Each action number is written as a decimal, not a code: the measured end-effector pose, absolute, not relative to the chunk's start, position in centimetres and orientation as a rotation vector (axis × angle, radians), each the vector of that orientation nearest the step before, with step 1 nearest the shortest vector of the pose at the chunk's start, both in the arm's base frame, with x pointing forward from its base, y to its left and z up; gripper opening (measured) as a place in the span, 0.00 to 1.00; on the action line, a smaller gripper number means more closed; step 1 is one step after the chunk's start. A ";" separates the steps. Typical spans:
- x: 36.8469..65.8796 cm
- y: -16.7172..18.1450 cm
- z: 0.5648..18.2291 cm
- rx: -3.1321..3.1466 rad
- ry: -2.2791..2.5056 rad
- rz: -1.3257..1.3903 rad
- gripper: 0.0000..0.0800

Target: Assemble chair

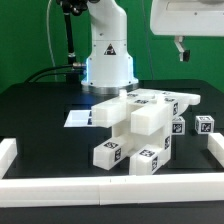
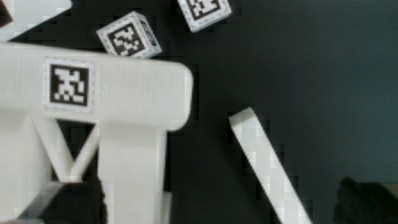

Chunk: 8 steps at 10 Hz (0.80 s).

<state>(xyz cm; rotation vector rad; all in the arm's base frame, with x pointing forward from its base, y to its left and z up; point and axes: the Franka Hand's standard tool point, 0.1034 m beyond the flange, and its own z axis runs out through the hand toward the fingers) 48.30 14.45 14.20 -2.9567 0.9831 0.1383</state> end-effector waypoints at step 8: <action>46.2 17.3 10.1 -2.978 1.107 0.112 0.81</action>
Offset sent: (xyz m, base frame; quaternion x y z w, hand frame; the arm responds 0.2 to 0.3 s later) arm 0.0032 0.0146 -0.0375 -0.0721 0.1199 0.0065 0.9901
